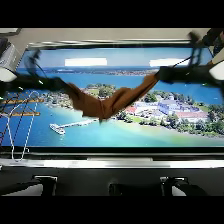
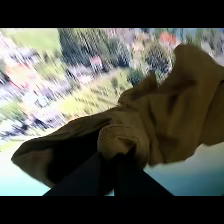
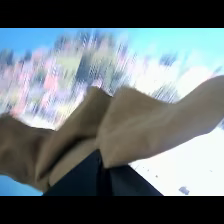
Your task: Fold the clothes and pants, and hang the long-sleeved shirts on hangers.
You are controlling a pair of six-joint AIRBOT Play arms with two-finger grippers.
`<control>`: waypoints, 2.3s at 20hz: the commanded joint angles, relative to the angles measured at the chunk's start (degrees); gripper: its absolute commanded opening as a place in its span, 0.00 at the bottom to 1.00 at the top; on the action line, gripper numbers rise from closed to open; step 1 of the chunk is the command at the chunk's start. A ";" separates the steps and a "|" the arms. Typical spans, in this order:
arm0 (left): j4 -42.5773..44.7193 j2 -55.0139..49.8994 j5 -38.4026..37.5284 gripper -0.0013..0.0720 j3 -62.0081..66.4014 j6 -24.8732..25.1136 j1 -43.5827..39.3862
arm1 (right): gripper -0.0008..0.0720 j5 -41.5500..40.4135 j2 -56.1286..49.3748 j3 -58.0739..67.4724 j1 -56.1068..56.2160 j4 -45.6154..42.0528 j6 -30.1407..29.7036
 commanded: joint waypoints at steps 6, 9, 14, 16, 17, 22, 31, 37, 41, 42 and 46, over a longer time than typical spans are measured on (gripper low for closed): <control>45.20 22.23 1.44 0.04 35.52 -27.45 2.10 | 0.05 -10.62 25.33 14.58 0.00 -34.73 11.50; 45.24 31.17 1.03 0.04 30.21 -27.45 2.10 | 0.05 -10.60 29.40 14.58 0.00 -36.85 11.56; 41.88 34.29 -9.33 0.04 20.09 -27.39 2.10 | 0.05 -1.09 26.10 14.56 0.00 -41.62 15.21; 35.45 33.27 -9.70 0.05 14.25 -27.36 2.10 | 0.06 2.91 22.43 14.56 0.00 -37.81 18.53; 32.26 32.41 -9.70 0.05 11.06 -27.36 2.10 | 0.06 5.38 20.17 14.56 0.00 -34.64 20.04; 20.94 23.61 -8.74 0.05 -9.84 -25.88 1.27 | 0.06 21.75 0.09 14.38 0.00 -11.58 20.50; 20.59 1.99 5.81 0.05 -26.51 -25.88 -5.07 | 0.06 -0.87 -31.80 14.38 0.00 -3.39 28.17; 20.59 -0.50 5.25 0.05 -26.51 -25.90 -5.03 | 0.48 5.46 -32.28 14.45 -0.07 -10.88 28.39; 20.61 -0.50 3.61 0.05 -26.51 -25.88 -5.03 | 0.70 11.85 -26.82 14.45 -1.03 -17.79 20.57; 20.61 -0.50 3.28 0.05 -26.51 -25.88 -5.03 | 0.70 13.25 -25.33 14.45 -2.91 -16.59 19.19; 20.59 -0.50 2.58 0.05 -26.51 -25.90 -5.03 | 0.70 24.63 -23.32 14.08 -13.77 -3.30 13.84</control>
